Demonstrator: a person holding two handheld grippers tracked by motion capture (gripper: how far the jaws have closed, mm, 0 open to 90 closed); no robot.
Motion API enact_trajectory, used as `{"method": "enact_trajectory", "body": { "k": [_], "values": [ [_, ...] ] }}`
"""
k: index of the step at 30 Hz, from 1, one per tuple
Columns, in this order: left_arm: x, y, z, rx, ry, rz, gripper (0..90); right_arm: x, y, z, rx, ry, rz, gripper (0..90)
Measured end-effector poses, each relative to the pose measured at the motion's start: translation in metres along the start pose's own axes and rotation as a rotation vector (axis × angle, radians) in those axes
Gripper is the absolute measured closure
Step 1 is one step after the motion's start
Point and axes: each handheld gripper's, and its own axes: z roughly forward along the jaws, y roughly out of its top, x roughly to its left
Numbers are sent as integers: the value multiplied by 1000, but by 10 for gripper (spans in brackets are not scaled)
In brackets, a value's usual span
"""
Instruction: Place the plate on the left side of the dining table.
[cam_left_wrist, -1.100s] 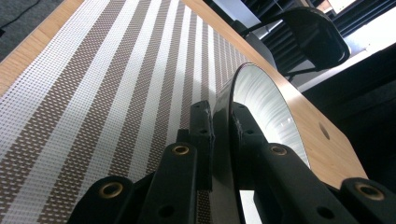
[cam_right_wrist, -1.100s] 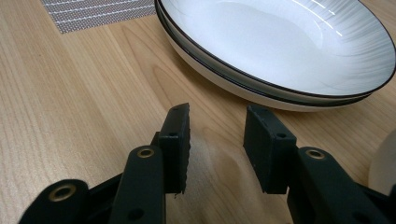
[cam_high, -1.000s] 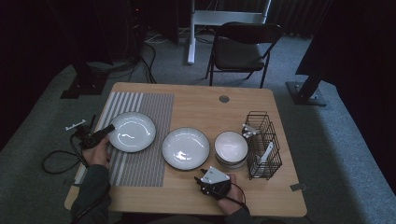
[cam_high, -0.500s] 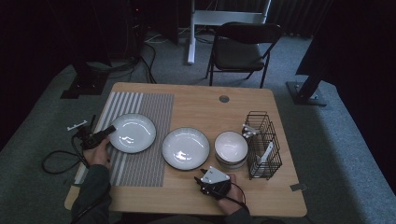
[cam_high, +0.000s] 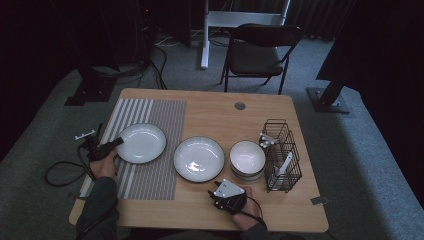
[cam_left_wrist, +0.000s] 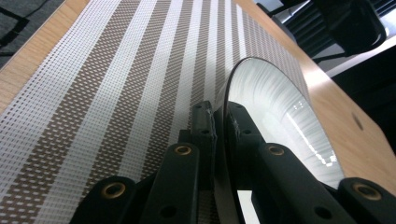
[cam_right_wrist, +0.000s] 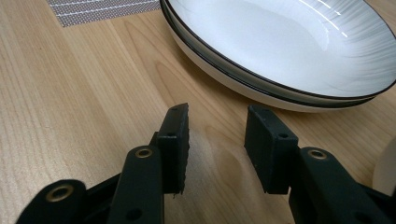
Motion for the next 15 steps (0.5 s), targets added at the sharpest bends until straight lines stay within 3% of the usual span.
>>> {"method": "enact_trajectory", "body": {
  "k": [3,10,15],
  "values": [
    [1,0,0,6,1,4,841,0,0,0,3,0,0,590],
    [0,-3,4,25,55,42,818,0,0,1,7,3,-2,580],
    [-1,-2,3,14,59,66,771,0,0,1,9,5,-4,570]
  ]
}}
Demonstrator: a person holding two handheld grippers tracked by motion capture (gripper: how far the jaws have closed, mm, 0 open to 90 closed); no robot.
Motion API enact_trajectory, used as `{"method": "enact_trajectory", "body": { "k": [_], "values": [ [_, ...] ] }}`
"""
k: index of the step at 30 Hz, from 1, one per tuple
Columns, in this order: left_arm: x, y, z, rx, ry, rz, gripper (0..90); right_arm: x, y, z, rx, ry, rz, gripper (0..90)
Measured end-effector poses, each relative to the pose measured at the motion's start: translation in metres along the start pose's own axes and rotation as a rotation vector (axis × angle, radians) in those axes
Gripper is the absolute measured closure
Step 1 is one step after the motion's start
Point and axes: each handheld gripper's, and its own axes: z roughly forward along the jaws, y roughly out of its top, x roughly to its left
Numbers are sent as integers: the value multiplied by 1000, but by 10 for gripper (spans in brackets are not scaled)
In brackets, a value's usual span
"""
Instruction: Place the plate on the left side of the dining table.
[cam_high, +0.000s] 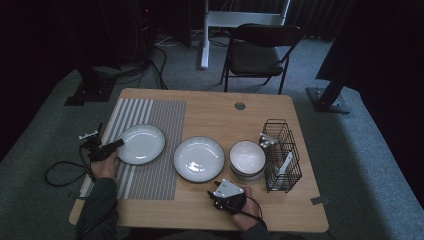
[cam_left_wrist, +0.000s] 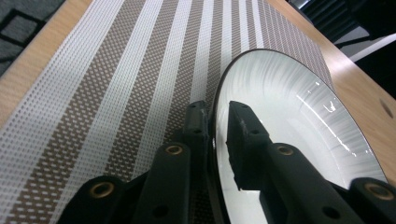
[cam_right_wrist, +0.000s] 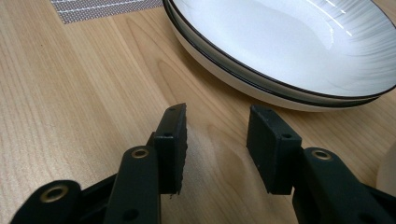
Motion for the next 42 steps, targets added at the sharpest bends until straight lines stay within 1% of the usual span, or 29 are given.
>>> {"method": "enact_trajectory", "body": {
  "k": [1,5,13,17,19,22,23,26,30,31,34,38,42],
  "values": [
    [0,1,-1,-1,-1,4,759,0,0,0,1,0,0,569],
    [-1,2,-3,-3,23,22,744,0,0,0,6,2,-4,561],
    [-2,0,-7,-25,30,39,736,0,0,1,11,5,-5,552],
    [-7,0,-12,-41,49,71,715,-2,-1,0,11,8,6,547],
    [-10,-1,-13,-46,61,94,696,-4,-1,0,10,13,14,547],
    [-15,-1,-15,-56,64,118,690,-5,-2,-1,13,16,19,547],
    [-15,-1,-15,-56,64,118,679,-5,-2,-1,13,16,19,547],
    [-20,-1,-16,-56,90,152,656,-7,-1,-1,20,33,16,537],
    [-21,-2,-17,-69,97,160,650,-8,-1,-1,33,41,13,529],
    [-22,-1,-19,-77,105,175,650,-8,-1,-1,33,45,9,528],
    [-25,1,-23,-92,109,180,643,-9,-1,-2,37,65,10,519],
    [-29,2,-27,-109,99,188,636,-13,-1,-2,45,84,10,504],
    [-36,2,-29,-123,88,205,632,-17,-3,-3,50,128,32,496]
  ]
}}
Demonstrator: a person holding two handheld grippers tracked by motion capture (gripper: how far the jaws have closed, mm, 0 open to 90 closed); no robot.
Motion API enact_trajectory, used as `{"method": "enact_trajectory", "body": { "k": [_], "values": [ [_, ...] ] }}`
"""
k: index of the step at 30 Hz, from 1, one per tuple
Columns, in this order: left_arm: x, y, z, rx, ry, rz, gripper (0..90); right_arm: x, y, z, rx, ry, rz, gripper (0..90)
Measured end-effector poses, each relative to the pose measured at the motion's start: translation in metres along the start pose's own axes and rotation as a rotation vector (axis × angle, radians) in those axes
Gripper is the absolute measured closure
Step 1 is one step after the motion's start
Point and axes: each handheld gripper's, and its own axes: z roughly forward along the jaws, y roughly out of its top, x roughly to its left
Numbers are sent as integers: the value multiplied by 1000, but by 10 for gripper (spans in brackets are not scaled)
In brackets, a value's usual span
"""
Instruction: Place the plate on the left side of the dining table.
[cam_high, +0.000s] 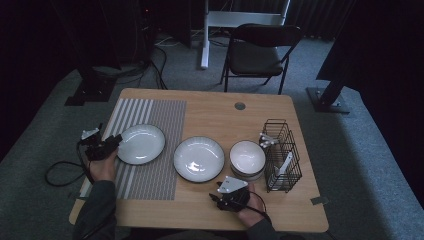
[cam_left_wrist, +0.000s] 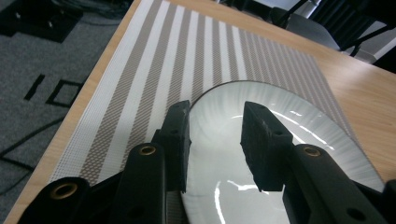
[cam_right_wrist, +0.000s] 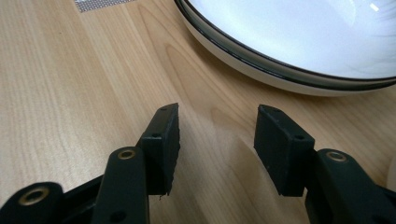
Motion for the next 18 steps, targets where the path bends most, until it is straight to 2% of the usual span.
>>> {"method": "enact_trajectory", "body": {
  "k": [6,9,18],
  "values": [
    [-9,1,-3,-13,-25,15,629,-3,-2,0,-6,35,37,496],
    [-14,2,-6,-19,-59,11,629,-6,-3,0,-5,52,47,495],
    [-33,1,-12,-25,-109,66,624,-5,-4,1,-15,66,62,491]
  ]
}}
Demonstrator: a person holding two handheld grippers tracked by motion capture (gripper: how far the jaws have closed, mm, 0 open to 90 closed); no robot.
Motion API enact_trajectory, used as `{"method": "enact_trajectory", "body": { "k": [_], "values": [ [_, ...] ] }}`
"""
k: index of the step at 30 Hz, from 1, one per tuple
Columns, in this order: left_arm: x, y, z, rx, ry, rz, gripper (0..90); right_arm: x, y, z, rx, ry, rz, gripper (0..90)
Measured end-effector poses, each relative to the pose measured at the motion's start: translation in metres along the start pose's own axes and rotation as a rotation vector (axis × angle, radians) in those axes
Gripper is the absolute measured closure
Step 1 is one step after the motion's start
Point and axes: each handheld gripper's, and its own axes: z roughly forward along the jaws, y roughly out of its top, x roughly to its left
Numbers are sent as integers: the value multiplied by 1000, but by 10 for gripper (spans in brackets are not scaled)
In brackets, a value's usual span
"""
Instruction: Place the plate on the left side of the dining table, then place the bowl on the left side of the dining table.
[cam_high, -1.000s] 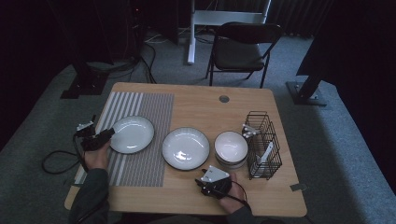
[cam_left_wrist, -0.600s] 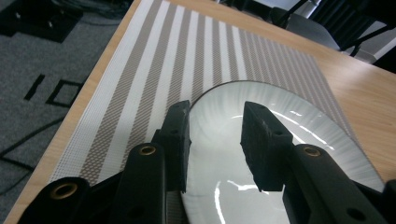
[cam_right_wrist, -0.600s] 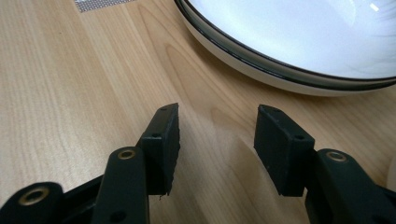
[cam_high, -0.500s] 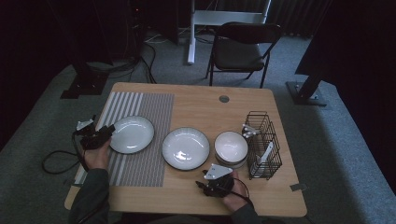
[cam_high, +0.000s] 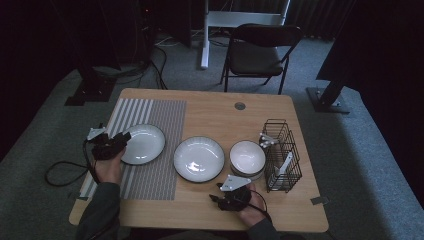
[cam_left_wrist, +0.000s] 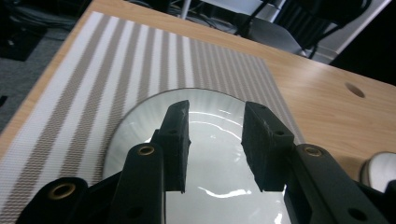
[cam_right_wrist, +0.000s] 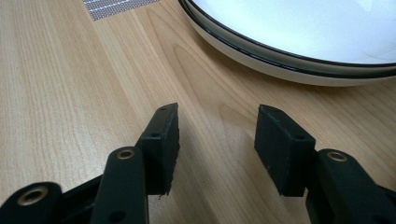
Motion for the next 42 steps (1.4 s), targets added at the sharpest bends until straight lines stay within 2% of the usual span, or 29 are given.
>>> {"method": "enact_trajectory", "body": {
  "k": [11,20,42],
  "values": [
    [-21,-4,4,25,-61,45,614,-1,0,0,4,2,13,480],
    [-35,-1,4,24,-97,72,610,-1,0,0,5,0,17,476],
    [-72,-4,12,44,-194,113,605,1,0,0,3,0,17,466]
  ]
}}
